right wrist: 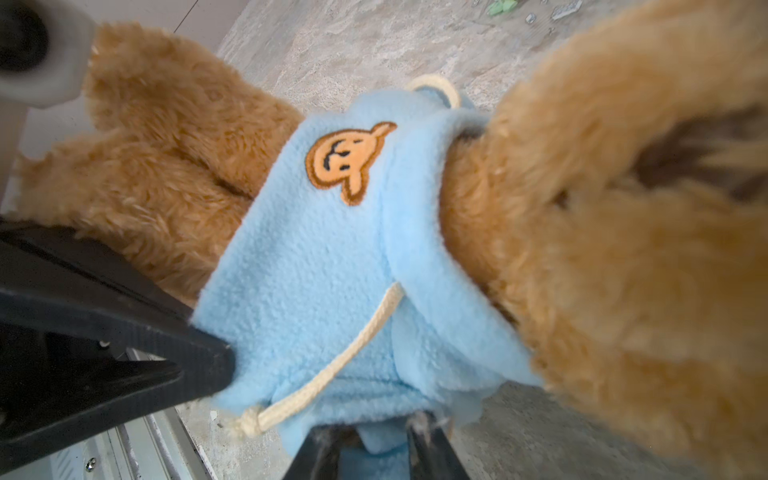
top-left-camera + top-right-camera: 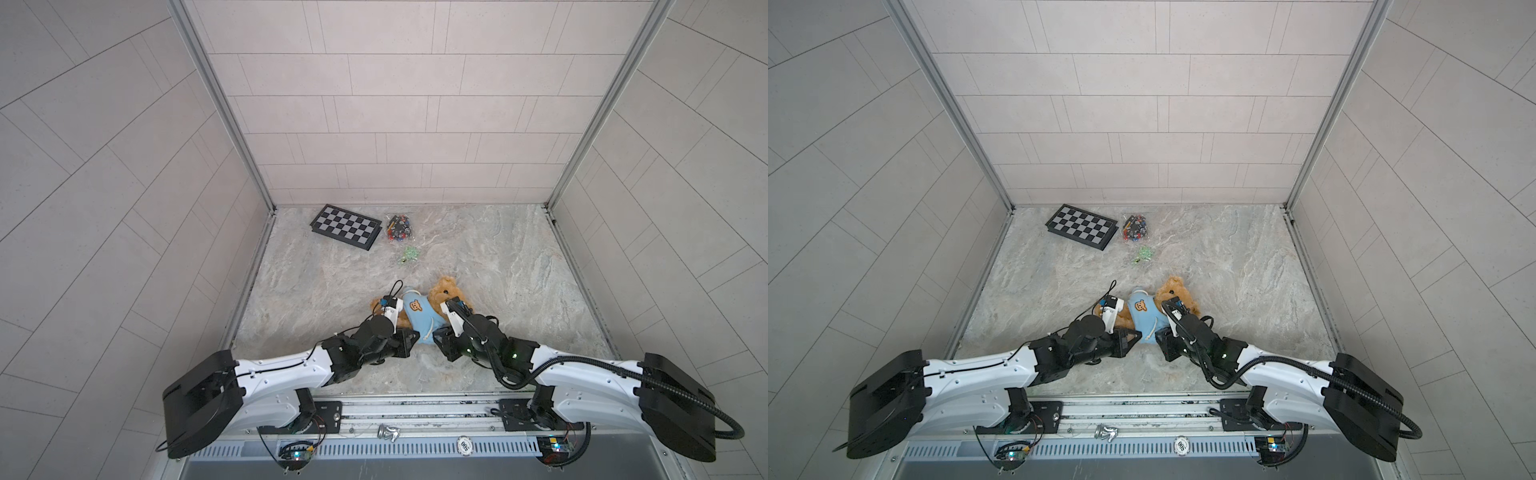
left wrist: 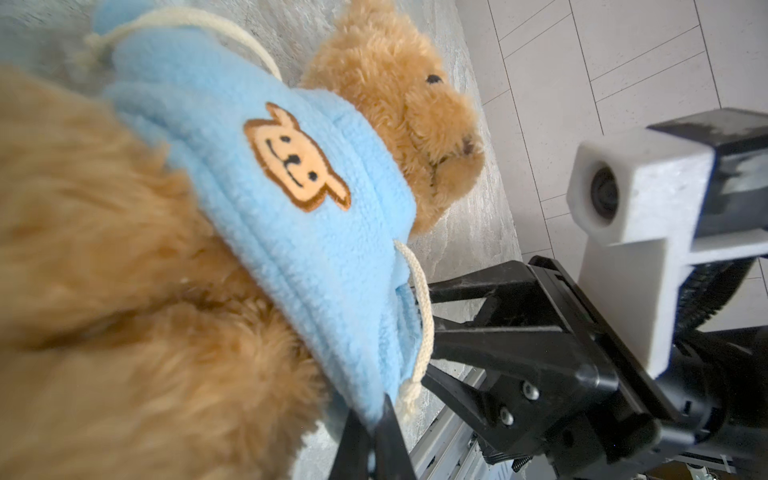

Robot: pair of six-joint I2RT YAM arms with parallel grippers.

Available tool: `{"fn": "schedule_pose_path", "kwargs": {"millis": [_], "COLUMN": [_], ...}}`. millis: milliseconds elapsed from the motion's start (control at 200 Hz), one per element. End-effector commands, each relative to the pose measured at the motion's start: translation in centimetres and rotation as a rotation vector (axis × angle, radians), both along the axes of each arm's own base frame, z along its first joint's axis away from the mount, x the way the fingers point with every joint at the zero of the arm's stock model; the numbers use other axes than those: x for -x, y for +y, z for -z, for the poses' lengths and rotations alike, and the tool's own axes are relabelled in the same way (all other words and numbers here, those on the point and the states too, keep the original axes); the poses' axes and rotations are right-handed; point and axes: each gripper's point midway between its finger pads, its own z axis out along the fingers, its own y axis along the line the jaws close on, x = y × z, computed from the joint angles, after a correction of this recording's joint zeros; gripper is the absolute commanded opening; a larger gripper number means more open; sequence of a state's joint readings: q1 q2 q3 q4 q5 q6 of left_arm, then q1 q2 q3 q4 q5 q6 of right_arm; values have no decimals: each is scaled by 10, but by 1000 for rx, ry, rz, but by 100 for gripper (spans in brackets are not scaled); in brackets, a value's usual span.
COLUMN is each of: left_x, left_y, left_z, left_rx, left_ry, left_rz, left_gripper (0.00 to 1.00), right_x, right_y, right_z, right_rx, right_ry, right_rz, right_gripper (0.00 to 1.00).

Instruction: Dress the teddy bear

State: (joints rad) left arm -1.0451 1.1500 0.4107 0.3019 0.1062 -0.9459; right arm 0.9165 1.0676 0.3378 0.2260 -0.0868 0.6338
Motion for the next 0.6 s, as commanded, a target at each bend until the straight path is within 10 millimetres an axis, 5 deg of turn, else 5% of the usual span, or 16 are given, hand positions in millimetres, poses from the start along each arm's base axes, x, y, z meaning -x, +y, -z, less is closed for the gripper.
{"fn": "schedule_pose_path", "kwargs": {"millis": [0, 110, 245, 591], "left_x": [7, 12, 11, 7], "left_y": [-17, -24, -16, 12], "left_z": [-34, -44, -29, -10], "left_rx": [74, 84, 37, -73], "left_ry": [-32, -44, -22, -14], "left_rz": [37, 51, 21, -10], "left_gripper": [0, 0, 1, 27], "right_x": [-6, -5, -7, -16], "right_y": [-13, -24, -39, -38], "right_z": [-5, -14, -17, -10], "right_rx": [-1, -16, -2, -10], "right_ry": [-14, -38, -45, -1], "right_rz": [64, 82, 103, 75], "right_gripper": [31, 32, 33, 32]}}
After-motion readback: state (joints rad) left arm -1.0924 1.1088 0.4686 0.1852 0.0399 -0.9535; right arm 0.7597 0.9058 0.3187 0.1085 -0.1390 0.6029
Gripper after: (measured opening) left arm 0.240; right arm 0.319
